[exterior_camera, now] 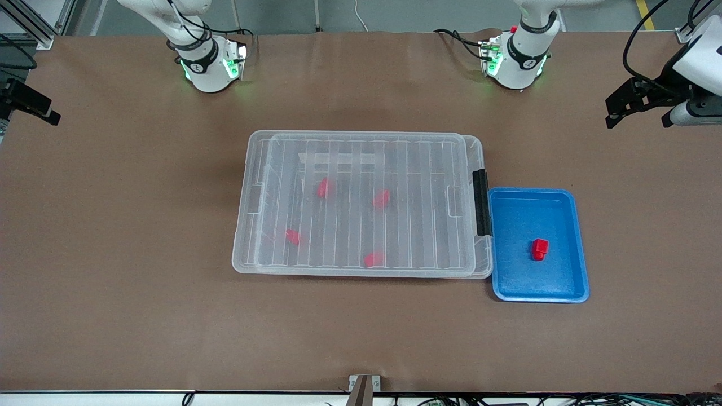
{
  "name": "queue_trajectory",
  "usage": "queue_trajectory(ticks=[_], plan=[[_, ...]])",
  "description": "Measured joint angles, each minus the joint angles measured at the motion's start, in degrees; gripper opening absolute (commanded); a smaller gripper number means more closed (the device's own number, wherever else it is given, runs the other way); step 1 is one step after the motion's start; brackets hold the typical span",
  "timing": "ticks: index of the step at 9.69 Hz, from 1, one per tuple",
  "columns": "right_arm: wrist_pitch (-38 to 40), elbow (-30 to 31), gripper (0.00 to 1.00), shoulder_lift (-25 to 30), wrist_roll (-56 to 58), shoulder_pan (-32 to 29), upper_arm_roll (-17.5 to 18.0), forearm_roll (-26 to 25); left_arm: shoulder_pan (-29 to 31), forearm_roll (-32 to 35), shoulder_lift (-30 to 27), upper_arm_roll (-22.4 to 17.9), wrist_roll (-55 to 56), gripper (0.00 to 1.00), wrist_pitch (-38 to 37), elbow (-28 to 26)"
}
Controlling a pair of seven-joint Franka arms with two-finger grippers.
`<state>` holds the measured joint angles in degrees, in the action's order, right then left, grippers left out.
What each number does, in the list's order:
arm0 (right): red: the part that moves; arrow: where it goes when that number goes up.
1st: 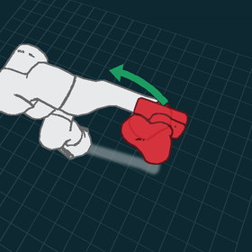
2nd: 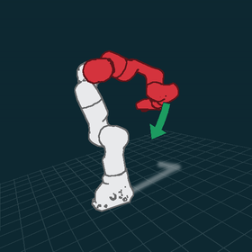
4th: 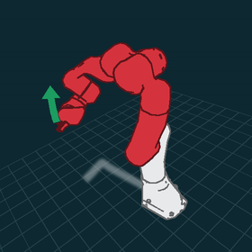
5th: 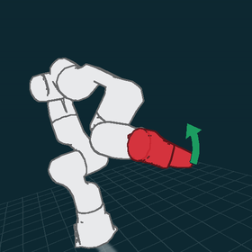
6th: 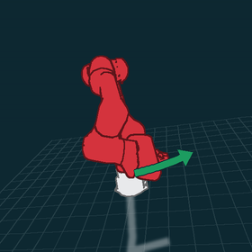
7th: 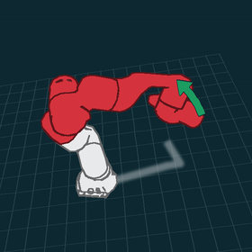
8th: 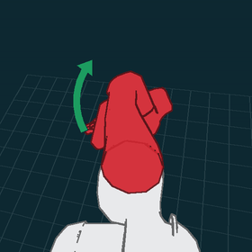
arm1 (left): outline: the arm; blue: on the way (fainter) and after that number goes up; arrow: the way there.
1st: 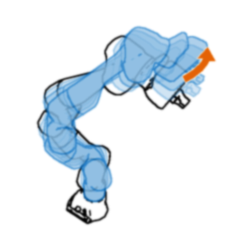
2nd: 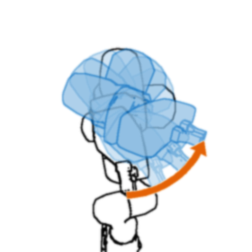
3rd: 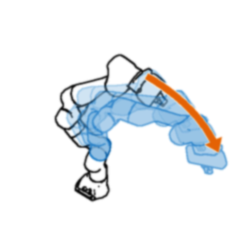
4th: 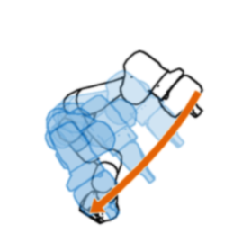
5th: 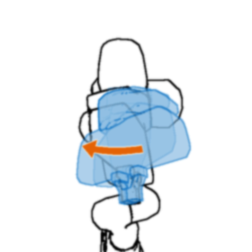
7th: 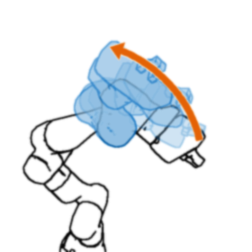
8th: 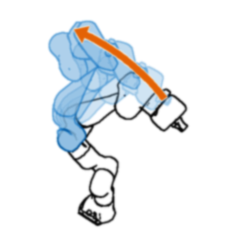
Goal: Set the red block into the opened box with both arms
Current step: 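Move the left gripper over the red block in the blue tray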
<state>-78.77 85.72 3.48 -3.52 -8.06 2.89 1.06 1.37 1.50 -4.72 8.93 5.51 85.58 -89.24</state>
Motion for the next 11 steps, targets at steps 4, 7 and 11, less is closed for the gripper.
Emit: queue_trajectory(ticks=[4, 7, 11], plan=[[0.1, 0.0, 1.00, 0.0, 0.0, 0.0, 0.1, 0.0, 0.1, 0.0, 0.7, -0.1, 0.0, 1.00, 0.0, 0.3], [0.2, 0.0, 1.00, 0.0, -0.1, 0.0, 0.1, 0.0, 0.8, 0.3, 6.6, -0.3, 0.1, 1.00, 7.7, -2.0], [0.0, -0.1, 1.00, -0.1, -0.1, 0.1, 0.3, 0.4, 2.5, 0.4, 18.6, -0.3, 0.1, 1.00, 27.8, -12.0]])
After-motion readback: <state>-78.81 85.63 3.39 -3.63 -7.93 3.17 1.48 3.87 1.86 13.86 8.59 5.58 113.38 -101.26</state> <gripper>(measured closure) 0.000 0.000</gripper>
